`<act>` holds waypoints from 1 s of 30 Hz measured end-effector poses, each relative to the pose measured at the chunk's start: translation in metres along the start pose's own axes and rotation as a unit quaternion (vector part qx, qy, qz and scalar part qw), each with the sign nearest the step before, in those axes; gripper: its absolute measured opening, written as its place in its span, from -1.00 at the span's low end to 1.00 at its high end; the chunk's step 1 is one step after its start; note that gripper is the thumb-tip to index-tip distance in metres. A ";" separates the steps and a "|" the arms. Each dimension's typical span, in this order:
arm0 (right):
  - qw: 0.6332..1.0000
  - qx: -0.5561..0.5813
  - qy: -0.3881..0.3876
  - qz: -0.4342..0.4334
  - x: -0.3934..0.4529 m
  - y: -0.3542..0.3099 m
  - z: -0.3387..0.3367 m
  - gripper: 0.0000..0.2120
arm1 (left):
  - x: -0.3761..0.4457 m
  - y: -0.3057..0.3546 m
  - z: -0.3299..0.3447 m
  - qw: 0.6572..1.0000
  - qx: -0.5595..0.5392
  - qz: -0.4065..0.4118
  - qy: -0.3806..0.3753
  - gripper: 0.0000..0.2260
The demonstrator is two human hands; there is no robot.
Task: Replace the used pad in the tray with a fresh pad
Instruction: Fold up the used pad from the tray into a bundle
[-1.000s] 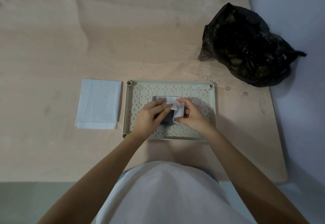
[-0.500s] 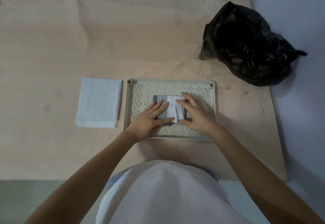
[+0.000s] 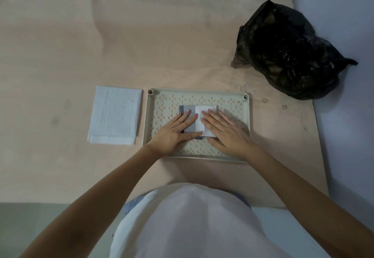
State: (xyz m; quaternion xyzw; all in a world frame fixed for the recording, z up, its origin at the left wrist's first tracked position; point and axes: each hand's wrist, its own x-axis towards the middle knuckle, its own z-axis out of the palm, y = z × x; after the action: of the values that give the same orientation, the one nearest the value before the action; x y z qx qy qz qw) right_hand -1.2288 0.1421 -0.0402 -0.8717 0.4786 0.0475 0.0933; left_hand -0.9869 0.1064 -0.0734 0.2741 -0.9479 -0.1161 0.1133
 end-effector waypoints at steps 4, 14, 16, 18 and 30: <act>0.999 -0.026 0.010 -0.039 -0.004 0.000 0.006 -0.45 | 0.000 -0.001 -0.003 0.999 -0.033 0.005 -0.015 -0.60; 0.997 -0.046 -0.032 -0.054 -0.001 0.007 0.015 -0.42 | 0.025 0.018 -0.026 0.966 -0.054 -0.244 0.064 -0.54; 0.997 -0.050 -0.028 -0.059 -0.001 0.008 0.016 -0.41 | 0.035 0.023 -0.016 0.969 -0.005 -0.248 -0.012 -0.45; 0.996 -0.050 -0.034 -0.062 -0.001 0.009 0.015 -0.42 | 0.035 0.021 -0.006 0.971 0.037 -0.232 -0.048 -0.42; 0.976 0.113 0.066 0.176 0.052 -0.033 0.000 -0.38 | 0.033 0.015 0.003 0.974 0.065 -0.213 -0.048 -0.42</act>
State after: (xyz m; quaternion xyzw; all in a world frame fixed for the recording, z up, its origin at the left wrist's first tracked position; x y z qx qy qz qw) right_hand -1.1729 0.1164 -0.0450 -0.7588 0.6320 -0.0490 0.1494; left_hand -1.0221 0.1016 -0.0667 0.4709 -0.8774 -0.0884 0.0226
